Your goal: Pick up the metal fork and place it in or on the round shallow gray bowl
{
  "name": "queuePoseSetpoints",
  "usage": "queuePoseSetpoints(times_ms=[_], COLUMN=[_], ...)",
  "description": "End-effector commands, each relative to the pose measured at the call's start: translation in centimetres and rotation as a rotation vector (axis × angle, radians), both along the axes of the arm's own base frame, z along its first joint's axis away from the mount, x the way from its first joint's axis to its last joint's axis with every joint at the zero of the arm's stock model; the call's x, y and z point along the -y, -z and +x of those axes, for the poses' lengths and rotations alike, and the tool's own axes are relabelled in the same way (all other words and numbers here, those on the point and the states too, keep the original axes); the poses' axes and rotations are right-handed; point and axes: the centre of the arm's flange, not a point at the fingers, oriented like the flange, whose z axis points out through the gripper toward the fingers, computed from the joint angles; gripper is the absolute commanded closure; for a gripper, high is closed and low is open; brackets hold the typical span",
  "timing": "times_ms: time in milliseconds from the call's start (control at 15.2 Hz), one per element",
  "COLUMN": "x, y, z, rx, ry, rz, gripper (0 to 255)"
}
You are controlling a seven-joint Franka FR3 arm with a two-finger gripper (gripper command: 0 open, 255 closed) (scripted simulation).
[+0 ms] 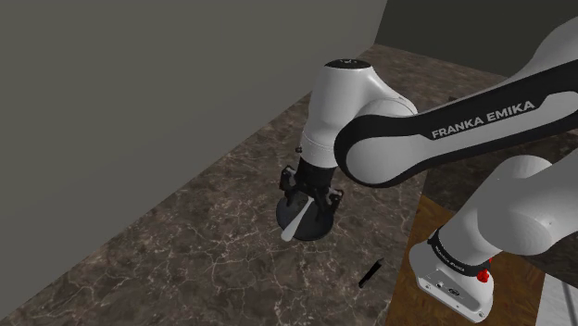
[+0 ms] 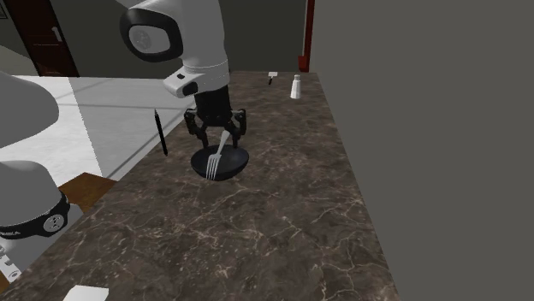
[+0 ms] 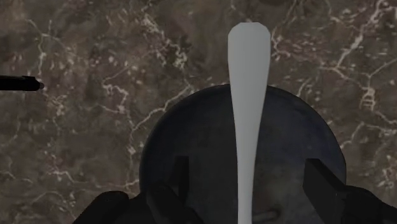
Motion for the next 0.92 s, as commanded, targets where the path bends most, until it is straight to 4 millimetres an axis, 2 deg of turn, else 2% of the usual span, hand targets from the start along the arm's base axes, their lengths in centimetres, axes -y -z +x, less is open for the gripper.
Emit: queuePoseSetpoints(times_ms=[0,198,462,858], x=[0.0,0.0,0.7,0.7], y=[0.0,0.0,-4.9,-4.9], z=[0.0,0.0,0.2,0.2], rx=[0.0,0.0,0.0,0.0], ry=[0.0,0.0,0.0,0.0], rz=[0.0,0.0,0.0,0.0], gripper=[0,0,0,0])
